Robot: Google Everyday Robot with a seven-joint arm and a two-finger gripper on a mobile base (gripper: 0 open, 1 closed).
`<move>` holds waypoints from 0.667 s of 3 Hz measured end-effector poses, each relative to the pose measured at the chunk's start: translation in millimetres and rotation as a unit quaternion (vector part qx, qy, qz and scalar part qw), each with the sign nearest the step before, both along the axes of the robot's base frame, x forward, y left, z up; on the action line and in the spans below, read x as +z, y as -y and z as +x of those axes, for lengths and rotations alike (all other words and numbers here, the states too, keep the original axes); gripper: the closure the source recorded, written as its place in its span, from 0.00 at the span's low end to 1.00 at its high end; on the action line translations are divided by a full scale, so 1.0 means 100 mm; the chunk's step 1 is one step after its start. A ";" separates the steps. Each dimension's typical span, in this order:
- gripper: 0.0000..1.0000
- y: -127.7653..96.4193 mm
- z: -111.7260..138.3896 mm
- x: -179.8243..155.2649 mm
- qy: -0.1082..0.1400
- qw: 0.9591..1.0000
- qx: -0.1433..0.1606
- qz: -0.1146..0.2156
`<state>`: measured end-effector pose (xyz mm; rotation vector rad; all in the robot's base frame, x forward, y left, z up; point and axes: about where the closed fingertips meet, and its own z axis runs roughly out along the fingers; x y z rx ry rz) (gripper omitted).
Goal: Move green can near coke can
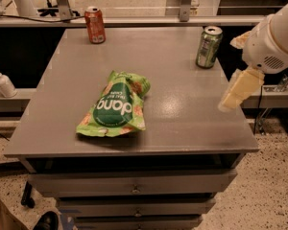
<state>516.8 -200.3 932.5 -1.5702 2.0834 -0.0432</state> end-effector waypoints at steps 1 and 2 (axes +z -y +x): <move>0.00 0.01 0.38 -0.12 0.030 0.999 -0.010 0.027; 0.00 0.06 0.69 -0.23 0.052 0.997 -0.025 0.041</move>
Offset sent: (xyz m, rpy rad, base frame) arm 0.1074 -0.0155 -0.0371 0.1133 -0.1616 -0.0933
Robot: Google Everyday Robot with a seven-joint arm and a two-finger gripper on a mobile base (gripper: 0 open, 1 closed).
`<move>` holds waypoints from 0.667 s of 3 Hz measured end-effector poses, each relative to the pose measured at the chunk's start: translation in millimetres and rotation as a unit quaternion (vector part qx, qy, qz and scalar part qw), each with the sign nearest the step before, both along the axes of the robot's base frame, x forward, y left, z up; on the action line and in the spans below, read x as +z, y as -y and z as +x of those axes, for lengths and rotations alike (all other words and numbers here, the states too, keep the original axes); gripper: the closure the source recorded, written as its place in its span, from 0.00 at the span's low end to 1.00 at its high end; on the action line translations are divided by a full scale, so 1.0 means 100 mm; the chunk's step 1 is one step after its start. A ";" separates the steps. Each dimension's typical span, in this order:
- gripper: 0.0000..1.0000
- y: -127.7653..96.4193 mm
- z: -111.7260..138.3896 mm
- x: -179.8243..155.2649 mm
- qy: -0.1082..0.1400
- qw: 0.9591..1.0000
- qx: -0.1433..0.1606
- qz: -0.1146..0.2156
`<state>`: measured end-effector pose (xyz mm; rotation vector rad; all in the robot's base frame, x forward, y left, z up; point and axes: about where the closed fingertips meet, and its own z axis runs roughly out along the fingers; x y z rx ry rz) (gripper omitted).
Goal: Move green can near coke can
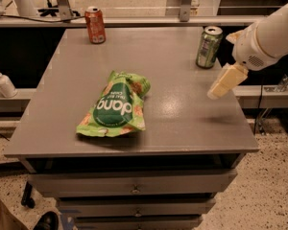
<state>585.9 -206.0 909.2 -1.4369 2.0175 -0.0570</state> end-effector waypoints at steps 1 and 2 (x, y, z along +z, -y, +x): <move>0.00 0.02 0.30 -0.03 0.028 1.000 -0.011 0.010; 0.00 0.17 0.59 -0.01 0.056 0.998 -0.034 0.013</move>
Offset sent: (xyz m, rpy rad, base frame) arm 0.0917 -0.0398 0.0049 0.0326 -0.1816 -0.1279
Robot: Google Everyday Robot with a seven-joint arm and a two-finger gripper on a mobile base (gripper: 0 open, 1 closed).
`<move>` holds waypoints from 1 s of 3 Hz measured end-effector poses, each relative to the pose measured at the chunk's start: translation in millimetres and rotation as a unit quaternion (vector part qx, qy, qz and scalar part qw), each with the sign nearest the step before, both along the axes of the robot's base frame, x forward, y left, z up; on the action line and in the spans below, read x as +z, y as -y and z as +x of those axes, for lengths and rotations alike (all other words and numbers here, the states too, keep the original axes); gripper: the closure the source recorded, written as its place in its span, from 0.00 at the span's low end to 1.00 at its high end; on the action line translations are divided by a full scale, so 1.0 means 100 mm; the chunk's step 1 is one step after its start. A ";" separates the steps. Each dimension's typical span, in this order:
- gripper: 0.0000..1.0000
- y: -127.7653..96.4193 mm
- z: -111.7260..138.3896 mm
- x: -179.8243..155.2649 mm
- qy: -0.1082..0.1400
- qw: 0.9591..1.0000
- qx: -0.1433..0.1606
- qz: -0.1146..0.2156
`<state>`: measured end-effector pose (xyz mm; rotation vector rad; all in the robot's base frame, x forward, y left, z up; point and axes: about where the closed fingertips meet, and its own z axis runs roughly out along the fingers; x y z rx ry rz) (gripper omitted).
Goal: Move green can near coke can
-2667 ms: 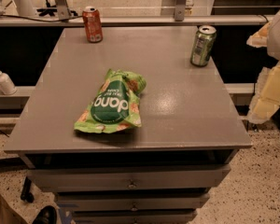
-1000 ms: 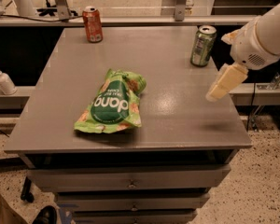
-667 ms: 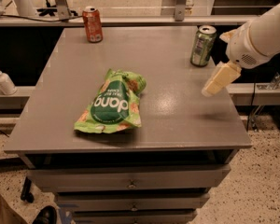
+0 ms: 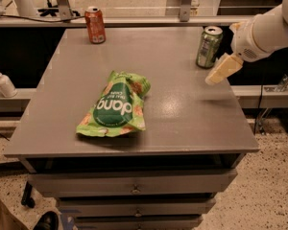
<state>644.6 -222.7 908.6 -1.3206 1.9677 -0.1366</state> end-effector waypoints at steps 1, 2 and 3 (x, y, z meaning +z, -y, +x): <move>0.00 0.09 0.21 -0.03 0.014 0.999 -0.018 0.030; 0.00 0.16 0.42 -0.07 0.026 0.996 -0.037 0.074; 0.00 0.27 0.62 -0.09 0.040 0.988 -0.058 0.140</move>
Offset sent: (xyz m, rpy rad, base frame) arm 0.0675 -0.0304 -0.0077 0.2593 -0.0898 -0.1302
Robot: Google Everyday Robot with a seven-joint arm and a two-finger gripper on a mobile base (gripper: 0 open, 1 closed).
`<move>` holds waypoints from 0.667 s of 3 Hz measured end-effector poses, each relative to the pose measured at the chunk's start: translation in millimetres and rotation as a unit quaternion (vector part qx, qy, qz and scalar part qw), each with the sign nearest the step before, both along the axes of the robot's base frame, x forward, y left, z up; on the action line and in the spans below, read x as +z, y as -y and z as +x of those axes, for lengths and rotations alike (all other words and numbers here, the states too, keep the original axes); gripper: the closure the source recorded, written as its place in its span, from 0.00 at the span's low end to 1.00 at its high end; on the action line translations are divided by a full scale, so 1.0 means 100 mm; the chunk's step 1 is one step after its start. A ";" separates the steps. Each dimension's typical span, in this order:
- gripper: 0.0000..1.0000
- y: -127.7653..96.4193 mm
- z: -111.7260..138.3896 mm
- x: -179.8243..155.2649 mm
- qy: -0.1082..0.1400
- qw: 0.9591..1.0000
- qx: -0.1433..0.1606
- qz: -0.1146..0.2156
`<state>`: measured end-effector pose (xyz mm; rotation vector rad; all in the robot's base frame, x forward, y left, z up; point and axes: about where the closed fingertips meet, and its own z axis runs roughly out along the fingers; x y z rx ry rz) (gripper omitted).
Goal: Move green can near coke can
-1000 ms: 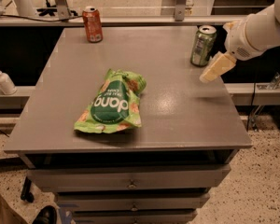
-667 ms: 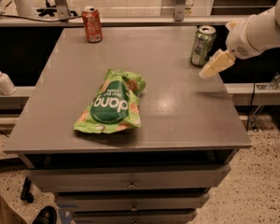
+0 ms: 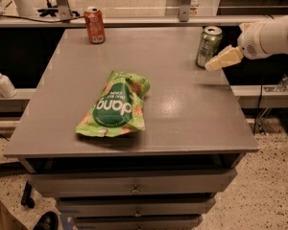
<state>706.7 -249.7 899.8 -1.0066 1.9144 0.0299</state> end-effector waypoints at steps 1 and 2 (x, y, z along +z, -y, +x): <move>0.00 -0.03 0.20 -0.03 0.012 0.997 -0.010 0.076; 0.00 -0.15 0.36 -0.13 0.009 0.990 -0.010 0.144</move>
Offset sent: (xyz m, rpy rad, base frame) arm 0.0539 0.0229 -0.0219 0.4585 -0.0166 -0.0268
